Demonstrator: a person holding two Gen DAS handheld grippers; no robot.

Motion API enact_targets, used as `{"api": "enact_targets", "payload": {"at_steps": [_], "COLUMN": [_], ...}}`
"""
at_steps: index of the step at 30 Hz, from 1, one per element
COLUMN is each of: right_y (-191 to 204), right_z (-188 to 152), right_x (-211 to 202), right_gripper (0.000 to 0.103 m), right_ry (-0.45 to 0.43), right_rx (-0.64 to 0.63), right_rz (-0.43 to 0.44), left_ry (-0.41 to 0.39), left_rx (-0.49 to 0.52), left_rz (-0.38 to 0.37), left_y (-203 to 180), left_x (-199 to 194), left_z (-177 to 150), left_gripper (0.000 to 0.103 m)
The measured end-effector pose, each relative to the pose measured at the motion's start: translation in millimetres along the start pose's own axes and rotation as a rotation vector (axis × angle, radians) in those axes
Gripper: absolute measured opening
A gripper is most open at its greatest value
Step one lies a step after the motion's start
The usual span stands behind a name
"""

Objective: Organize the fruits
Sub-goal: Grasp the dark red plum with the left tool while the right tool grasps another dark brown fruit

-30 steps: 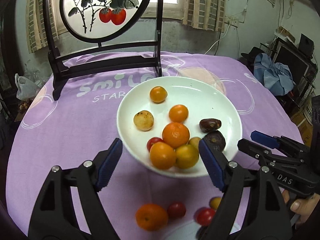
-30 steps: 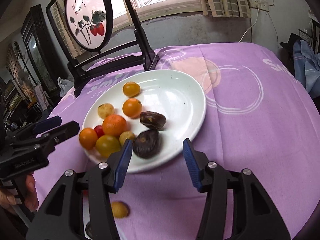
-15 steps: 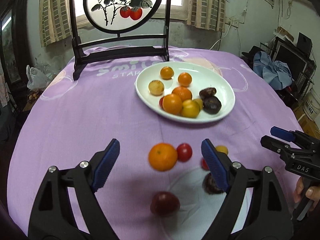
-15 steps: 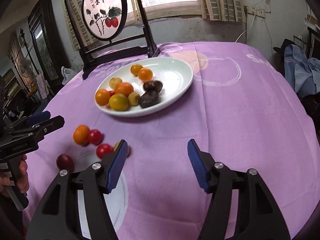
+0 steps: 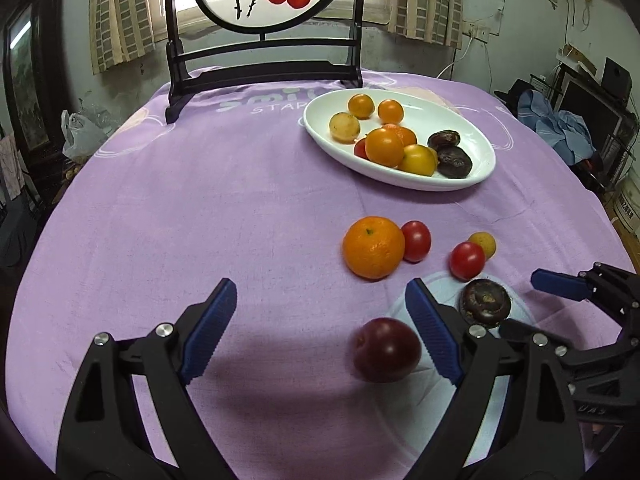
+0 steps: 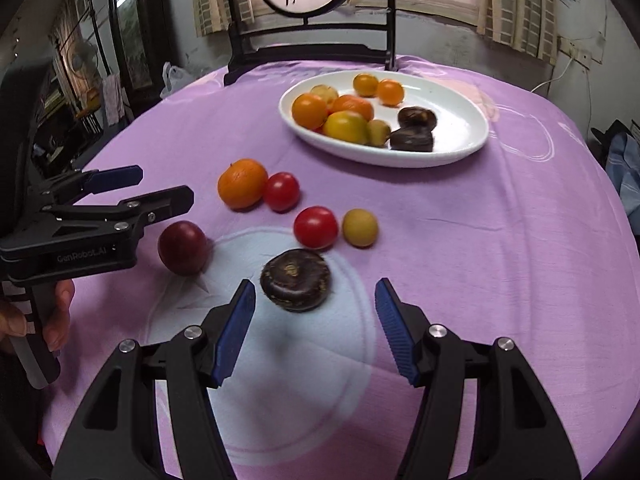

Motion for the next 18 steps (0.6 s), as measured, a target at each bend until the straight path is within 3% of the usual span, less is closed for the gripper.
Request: {"api": "enact_targets", "payload": {"at_steps": [10, 14, 18], "right_y": [10.1, 10.8, 2.4], "right_z": [9.3, 9.7, 9.5], "right_x": [31.7, 32.5, 21.7], "right_gripper": [0.063, 0.044, 0.044], "right_ry": [0.042, 0.036, 0.010], "right_rx": [-0.025, -0.055, -0.025], "right_rz": [-0.052, -0.078, -0.052], "left_ry": [-0.016, -0.004, 0.016], "left_rx": [-0.049, -0.036, -0.026], "left_rz": [-0.036, -0.049, -0.109], "left_y": [10.5, 4.6, -9.3], "left_x": [-5.1, -3.3, -3.5], "left_z": [3.7, 1.2, -4.3], "left_gripper": [0.088, 0.088, 0.088]}}
Point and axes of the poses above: each gripper's, at about its wrist camera, not at the fingertips, and x roughly the way its jaws point, y to its left, z to its top, the point moved 10 cm from there along x, roughly the way its jaws point, and after that the axes turned 6 degrees about z, right-handed, at the moved point
